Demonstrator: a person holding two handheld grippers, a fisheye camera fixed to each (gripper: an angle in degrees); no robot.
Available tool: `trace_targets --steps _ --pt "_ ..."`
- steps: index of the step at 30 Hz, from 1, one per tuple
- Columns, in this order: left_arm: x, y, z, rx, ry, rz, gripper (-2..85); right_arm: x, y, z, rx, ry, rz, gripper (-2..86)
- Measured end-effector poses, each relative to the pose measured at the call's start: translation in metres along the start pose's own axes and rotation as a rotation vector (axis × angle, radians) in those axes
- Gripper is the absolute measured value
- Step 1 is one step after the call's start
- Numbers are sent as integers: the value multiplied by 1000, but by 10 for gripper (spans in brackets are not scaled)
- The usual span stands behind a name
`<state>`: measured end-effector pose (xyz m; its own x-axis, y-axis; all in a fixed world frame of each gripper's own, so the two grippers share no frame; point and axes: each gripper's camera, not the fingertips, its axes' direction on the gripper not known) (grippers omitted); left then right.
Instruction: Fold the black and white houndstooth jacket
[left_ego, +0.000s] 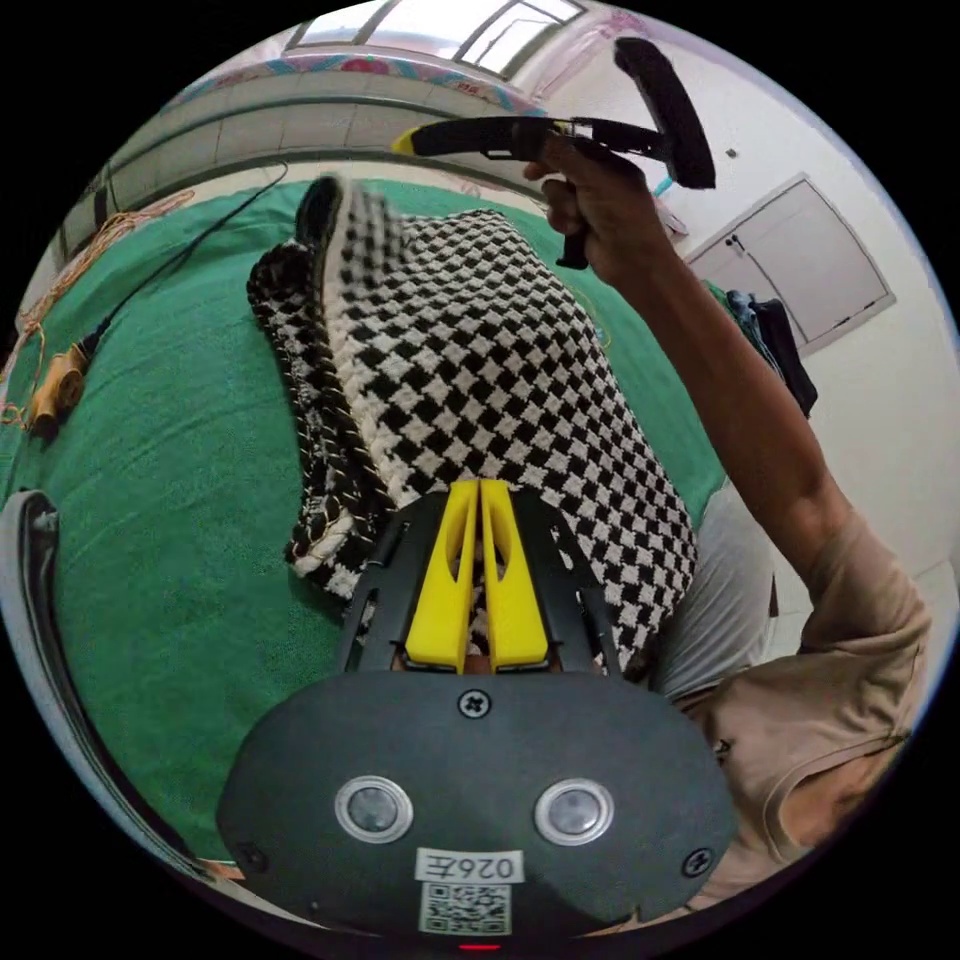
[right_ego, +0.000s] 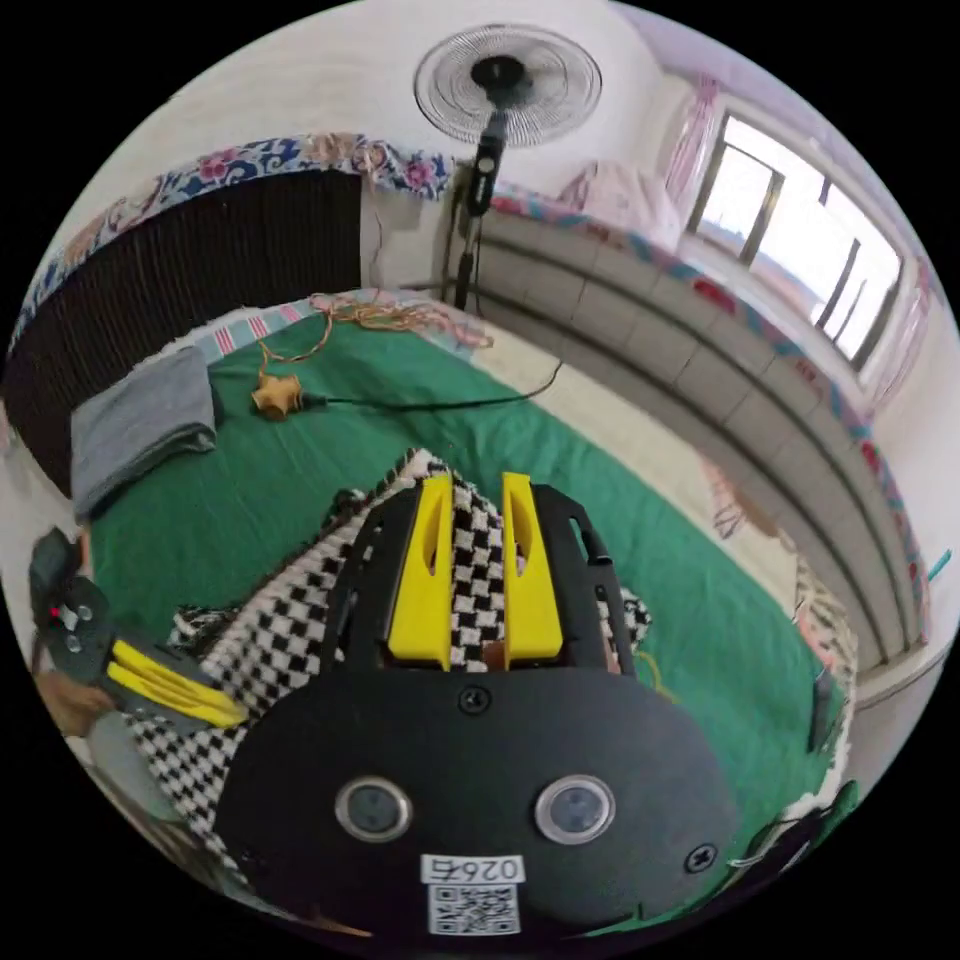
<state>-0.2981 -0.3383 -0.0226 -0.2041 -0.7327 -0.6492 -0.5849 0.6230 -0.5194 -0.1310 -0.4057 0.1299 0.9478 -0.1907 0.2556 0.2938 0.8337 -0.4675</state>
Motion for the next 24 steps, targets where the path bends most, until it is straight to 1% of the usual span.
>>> trace_targets --steps 1,3,4,5,6,7,8,10,12,13,14,15,16,17,18,19,20,22,23,24 --pt "0 -1 -4 20 -32 1 -10 14 12 -8 46 -61 78 41" --pt "-2 -4 -12 61 -146 5 -10 24 35 -14 78 -122 109 25" --pt "-3 -6 -10 51 -167 3 -10 26 52 -7 82 -128 104 10" --pt "-7 -12 -2 -2 -180 10 -10 26 59 1 71 -115 86 2" --pt "-11 -20 6 -44 -163 19 -10 25 65 34 -75 -71 39 -2" --pt "-13 -23 7 -48 -156 24 -9 28 66 76 -354 -36 20 -5" --pt "-16 -27 5 -40 -142 30 -9 32 66 86 -413 -36 22 -6" --pt "-25 -28 -3 11 -130 11 -8 46 69 54 -262 -36 65 -8" --pt "-45 -25 -19 111 -98 -50 -5 56 86 14 -138 -70 65 -8" --pt "-50 -24 -24 145 -83 -69 -4 65 106 -11 -82 -77 76 -8" --pt "-62 -22 -33 217 -56 -113 3 70 119 -21 -62 -80 89 -8" --pt "-71 -21 -39 282 -31 -131 37 82 147 -37 -39 -96 123 -7" --pt "-76 -21 -41 308 -22 -136 68 96 176 -45 -42 -132 170 -5" --pt "-85 -24 -41 340 4 -150 122 103 190 -47 -54 -166 187 -3" --pt "-94 -29 -37 326 33 -166 166 120 218 -45 -85 -262 222 4" --pt "-98 -32 -34 305 47 -174 177 140 245 -39 -100 -347 289 15" --pt "-106 -39 -24 259 75 -186 200 150 258 -36 -97 -380 326 25" --pt "-115 -49 -7 195 120 -202 208 191 300 -18 -93 -500 482 71" --pt "-119 -55 6 158 158 -211 206 201 308 -12 -100 -538 511 84" --pt "-119 -57 6 183 130 -217 198 218 322 1 -114 -583 557 99"
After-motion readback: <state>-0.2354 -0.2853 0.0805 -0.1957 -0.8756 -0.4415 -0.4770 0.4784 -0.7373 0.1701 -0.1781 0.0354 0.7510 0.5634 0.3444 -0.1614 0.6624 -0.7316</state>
